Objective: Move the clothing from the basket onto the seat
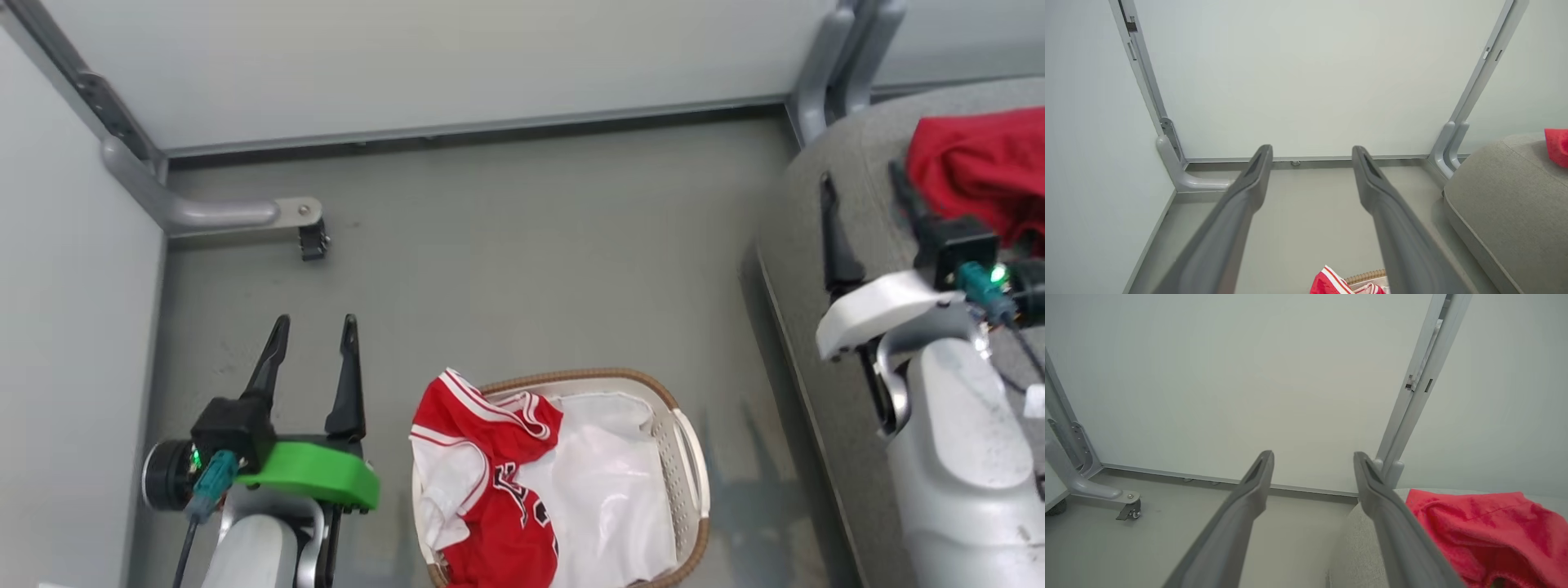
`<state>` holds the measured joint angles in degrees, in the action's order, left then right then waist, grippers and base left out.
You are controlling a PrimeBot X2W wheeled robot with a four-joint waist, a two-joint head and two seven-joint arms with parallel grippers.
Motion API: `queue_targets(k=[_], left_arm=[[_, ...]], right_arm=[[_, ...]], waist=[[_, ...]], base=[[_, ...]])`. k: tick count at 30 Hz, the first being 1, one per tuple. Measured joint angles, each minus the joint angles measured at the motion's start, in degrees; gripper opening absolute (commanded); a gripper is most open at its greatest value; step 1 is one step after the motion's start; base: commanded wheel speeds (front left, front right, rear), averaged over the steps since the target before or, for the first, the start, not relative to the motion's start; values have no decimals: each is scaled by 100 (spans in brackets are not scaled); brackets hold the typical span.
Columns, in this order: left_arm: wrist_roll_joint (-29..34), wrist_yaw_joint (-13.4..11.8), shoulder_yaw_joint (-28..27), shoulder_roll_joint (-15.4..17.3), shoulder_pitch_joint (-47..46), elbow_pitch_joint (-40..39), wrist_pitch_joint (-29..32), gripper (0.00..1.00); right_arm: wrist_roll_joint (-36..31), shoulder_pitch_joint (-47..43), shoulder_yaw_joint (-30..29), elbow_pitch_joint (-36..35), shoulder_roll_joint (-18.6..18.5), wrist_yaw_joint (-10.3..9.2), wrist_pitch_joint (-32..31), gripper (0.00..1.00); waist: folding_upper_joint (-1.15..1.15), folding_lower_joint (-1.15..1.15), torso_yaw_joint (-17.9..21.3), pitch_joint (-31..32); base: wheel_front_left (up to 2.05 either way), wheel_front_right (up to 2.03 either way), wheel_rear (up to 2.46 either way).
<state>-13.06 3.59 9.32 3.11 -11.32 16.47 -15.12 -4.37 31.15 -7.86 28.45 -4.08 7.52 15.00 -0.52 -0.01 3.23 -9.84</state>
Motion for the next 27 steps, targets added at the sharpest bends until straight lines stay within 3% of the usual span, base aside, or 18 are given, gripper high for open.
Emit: queue_targets(k=[9,14,27], left_arm=[[-23,45,-439,-18,691,-46,-1,100],[-144,31,-563,-20,1035,-162,-1,100],[-277,-127,-541,-24,1422,-410,-1,100]], right_arm=[[690,-1001,682,-241,148,0,0,100],[1157,-1580,773,-501,134,0,0,100],[1187,-2238,1049,-888,132,0,0,100]], waist=[[0,0,-334,482],[0,0,-414,657],[0,0,-304,814]], base=[[0,0,0],[0,0,0],[0,0,0]])
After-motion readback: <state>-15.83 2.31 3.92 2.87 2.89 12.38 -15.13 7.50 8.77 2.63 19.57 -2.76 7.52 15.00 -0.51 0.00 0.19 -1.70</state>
